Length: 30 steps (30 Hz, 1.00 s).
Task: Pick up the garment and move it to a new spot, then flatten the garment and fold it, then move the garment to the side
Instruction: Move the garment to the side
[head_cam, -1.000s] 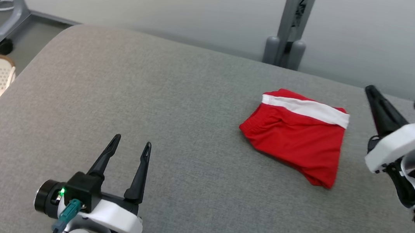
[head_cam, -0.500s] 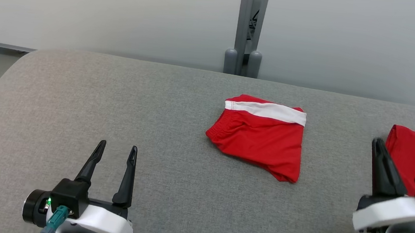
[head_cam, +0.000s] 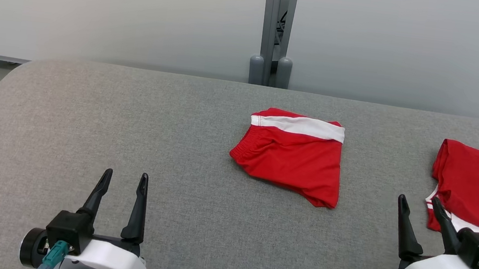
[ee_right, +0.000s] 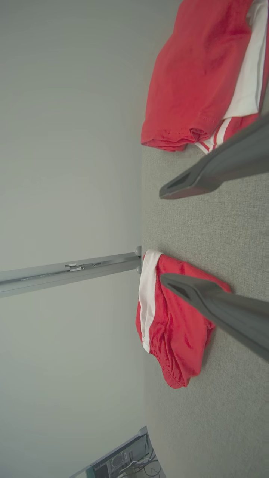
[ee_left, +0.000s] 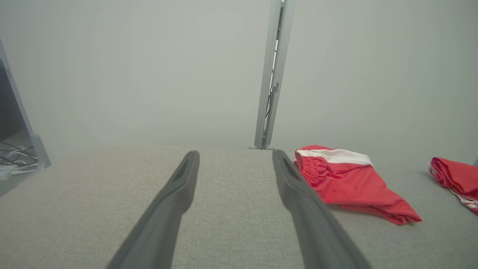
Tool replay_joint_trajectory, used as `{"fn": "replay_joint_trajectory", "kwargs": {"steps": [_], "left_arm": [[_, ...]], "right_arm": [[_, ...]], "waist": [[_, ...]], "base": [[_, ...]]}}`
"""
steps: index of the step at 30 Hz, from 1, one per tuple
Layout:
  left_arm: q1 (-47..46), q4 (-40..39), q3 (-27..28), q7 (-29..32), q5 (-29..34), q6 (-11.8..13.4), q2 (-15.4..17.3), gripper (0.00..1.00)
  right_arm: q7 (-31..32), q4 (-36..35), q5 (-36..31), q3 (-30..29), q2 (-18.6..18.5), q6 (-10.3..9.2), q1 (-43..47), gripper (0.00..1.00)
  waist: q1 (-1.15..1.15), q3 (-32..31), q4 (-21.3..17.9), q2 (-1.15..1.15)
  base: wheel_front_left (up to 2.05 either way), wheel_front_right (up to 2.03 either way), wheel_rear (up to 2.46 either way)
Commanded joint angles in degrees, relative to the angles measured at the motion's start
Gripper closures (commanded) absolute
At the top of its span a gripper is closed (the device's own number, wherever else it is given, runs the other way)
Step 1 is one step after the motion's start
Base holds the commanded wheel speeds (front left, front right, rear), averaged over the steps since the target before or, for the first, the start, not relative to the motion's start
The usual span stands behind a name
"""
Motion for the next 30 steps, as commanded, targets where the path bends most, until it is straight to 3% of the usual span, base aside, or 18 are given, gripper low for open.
{"fn": "replay_joint_trajectory", "kwargs": {"steps": [1, 8, 12, 17, 23, 30], "left_arm": [[-0.1, 0.3, -0.1, 0.0, 0.3, -0.4, 0.2, 0.0], [-1.5, 0.8, -0.8, 0.0, 1.5, -1.1, 0.2, 0.0], [-2.7, 1.1, -1.3, 0.0, 1.9, -1.4, 0.2, 0.0], [-4.8, 1.2, -2.6, 0.0, 2.2, -1.7, 0.2, 0.0], [-6.4, 2.0, -3.9, 0.0, 2.6, -1.4, 0.2, 0.0], [-8.1, 1.8, -6.0, 0.0, 2.1, -1.1, 0.2, 0.0]], "right_arm": [[-0.2, 0.8, -0.1, 0.5, -0.6, 0.01, -1.0, 0.0], [1.9, 5.8, 4.8, 3.2, -1.6, 0.01, -5.3, 0.0], [7.9, 9.5, 11.2, 5.6, -3.1, 0.01, -10.6, 0.0], [18.0, 12.2, 24.8, 7.6, -4.8, 0.01, -16.7, 0.0], [27.1, 14.8, 37.3, 10.0, -9.1, 0.02, -21.8, 0.0], [32.5, 19.6, 41.7, 13.3, -12.1, 0.02, -26.3, 0.0]], "waist": [[0.0, 0.3, 0.4, 0.0], [0.0, 2.5, 2.1, 0.0], [0.0, 5.5, 3.6, 0.0], [0.0, 9.1, 6.0, 0.0], [0.0, 11.6, 9.0, 0.0], [0.0, 14.1, 11.7, 0.0]], "base": [[0.0, 0.0, 0.0], [0.0, 0.0, 0.0], [0.0, 0.0, 0.0], [0.0, 0.0, 0.0], [0.0, 0.0, 0.0], [0.0, 0.0, 0.0]]}}
